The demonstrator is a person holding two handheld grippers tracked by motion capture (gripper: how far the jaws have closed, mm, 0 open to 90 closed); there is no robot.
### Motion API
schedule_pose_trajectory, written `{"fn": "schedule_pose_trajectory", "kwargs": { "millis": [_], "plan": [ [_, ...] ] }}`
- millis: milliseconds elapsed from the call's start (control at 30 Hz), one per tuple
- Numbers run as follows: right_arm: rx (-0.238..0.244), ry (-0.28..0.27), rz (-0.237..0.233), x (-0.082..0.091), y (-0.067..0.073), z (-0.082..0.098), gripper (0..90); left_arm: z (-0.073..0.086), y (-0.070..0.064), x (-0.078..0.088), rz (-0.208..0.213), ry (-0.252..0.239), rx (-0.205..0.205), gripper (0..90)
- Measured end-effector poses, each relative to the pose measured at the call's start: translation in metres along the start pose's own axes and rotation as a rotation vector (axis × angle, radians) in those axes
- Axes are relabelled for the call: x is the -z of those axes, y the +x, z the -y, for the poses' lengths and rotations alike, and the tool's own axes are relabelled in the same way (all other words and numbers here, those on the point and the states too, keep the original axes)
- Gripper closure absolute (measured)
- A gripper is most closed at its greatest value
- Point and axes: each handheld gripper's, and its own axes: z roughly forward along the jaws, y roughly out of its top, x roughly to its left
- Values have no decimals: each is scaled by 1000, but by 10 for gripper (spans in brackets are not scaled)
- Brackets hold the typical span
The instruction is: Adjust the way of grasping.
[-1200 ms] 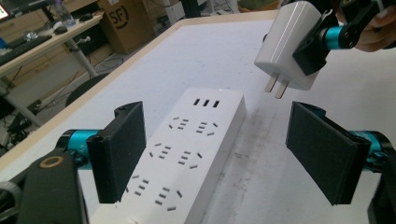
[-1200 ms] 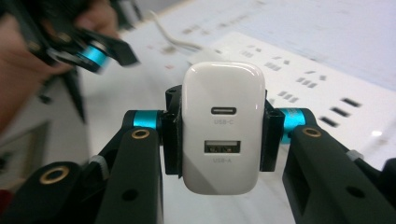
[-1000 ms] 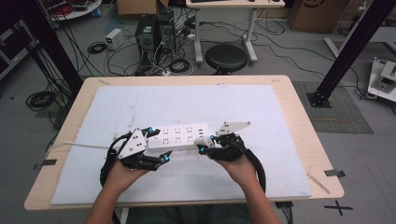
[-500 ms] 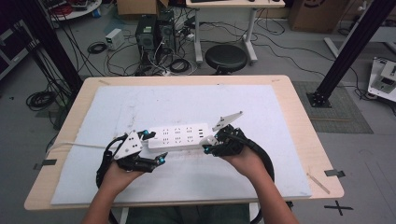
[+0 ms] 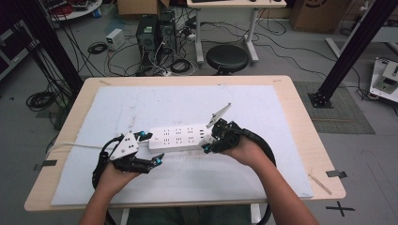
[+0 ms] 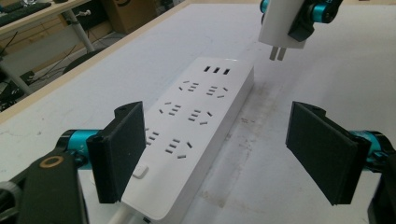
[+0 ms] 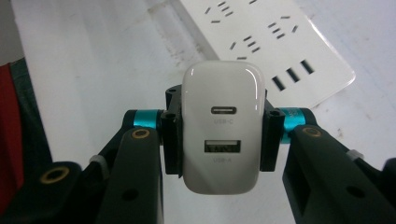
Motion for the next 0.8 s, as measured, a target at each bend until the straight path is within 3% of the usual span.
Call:
{"fn": "schedule_pose_trajectory", "kwargs": {
  "millis": [500,667,800],
  "plan": [
    [104,81,-26,-13,-33,-49,631,8,5,16,-32,25,19,202],
    [126,97,-38,-17,-38,-57,631,10,8,22,-41,40,24,202],
    [165,153,-43,-27,-45,-70,631,14,13,28,-57,52,26,201]
  ]
}}
